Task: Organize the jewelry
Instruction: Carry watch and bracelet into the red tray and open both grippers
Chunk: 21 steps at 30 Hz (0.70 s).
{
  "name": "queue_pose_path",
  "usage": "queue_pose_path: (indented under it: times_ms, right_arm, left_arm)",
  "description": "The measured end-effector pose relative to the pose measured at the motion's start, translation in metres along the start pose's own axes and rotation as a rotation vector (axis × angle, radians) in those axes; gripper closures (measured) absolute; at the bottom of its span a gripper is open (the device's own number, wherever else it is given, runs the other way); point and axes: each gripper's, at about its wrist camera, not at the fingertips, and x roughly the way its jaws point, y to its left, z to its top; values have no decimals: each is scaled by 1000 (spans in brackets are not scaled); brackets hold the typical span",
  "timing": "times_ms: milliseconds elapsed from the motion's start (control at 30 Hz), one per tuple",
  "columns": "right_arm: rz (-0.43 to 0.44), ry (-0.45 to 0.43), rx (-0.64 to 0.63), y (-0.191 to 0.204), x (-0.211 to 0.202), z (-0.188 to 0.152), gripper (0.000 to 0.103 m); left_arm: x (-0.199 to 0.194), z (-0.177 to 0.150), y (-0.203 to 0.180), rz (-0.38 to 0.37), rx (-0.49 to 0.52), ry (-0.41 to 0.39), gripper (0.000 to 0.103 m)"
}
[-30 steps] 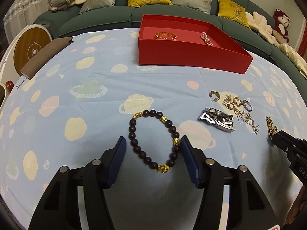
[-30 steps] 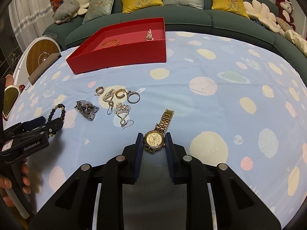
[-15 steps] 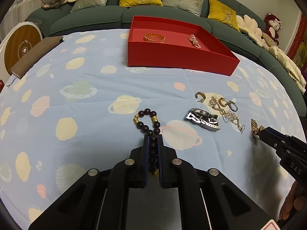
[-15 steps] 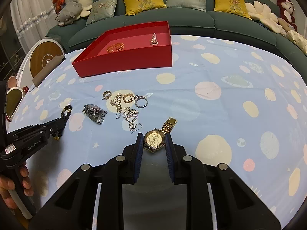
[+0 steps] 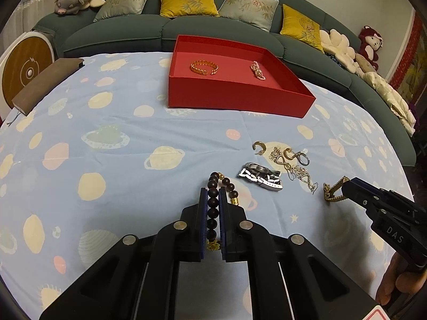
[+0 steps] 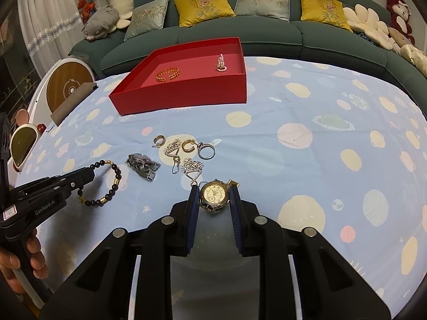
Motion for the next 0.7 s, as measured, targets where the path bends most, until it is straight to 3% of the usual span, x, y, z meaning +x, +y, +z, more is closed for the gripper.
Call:
queue_pose_path:
  times_ms: [400,700]
  right_arm:
    - [28,-71,8,10,-17,25,81]
    - [45,-160,-1,21,-30,94,81]
  left_arm:
    - [-38,36,-22,-50,32,-89,98]
    - [-52,124,-39,-39,62,-201,97]
